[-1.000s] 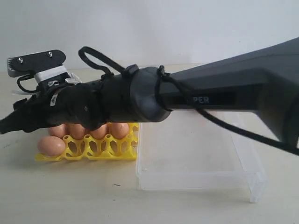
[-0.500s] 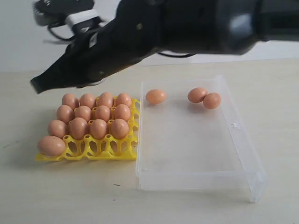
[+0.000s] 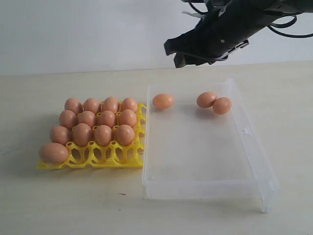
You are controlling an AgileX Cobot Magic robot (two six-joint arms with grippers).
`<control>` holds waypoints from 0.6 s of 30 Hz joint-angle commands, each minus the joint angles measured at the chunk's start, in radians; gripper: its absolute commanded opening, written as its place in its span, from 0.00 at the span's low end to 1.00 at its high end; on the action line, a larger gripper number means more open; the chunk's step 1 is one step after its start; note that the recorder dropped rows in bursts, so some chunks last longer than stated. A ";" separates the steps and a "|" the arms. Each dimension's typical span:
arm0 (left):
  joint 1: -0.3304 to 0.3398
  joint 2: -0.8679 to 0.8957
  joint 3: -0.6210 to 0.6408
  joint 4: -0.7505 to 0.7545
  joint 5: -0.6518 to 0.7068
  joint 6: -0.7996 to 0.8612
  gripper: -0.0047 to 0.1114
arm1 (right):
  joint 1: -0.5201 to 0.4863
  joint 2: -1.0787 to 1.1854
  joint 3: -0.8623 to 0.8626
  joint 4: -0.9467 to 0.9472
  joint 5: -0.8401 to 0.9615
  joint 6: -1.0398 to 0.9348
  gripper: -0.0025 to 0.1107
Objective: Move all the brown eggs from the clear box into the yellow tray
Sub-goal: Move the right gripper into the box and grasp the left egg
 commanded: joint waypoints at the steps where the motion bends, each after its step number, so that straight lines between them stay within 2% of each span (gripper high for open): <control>1: -0.006 0.001 -0.004 -0.002 -0.009 -0.005 0.04 | -0.060 0.091 -0.098 0.024 0.105 0.012 0.51; 8: -0.006 0.001 -0.004 -0.002 -0.009 -0.005 0.04 | -0.062 0.219 -0.192 0.048 0.084 0.080 0.51; 18: -0.006 0.001 -0.004 -0.002 -0.009 -0.005 0.04 | -0.063 0.426 -0.336 0.142 0.154 0.195 0.51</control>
